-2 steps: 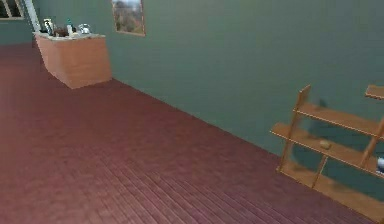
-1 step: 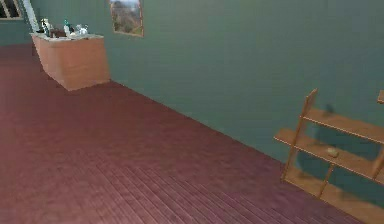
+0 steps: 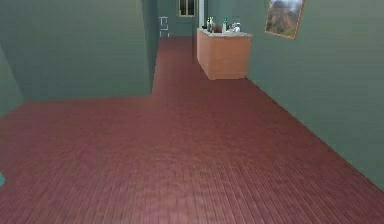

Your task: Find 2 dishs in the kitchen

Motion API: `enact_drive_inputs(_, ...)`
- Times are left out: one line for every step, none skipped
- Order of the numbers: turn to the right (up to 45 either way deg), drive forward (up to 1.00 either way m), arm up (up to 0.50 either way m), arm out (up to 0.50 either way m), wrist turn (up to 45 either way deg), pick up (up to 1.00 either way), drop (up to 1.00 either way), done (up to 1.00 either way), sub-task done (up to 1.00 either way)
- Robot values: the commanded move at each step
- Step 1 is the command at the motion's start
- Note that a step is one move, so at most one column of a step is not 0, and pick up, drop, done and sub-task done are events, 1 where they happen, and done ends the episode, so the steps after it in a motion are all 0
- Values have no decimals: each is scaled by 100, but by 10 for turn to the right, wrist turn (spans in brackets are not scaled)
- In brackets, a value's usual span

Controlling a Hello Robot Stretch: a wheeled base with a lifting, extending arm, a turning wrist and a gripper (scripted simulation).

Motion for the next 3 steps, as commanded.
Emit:
enact_drive_inputs(-30,0,0,0,0,0,0,0,0)
enact_drive_inputs(450,0,0,0,0,0,0,0,0)
enact_drive_inputs(450,0,0,0,0,0,0,0,0)
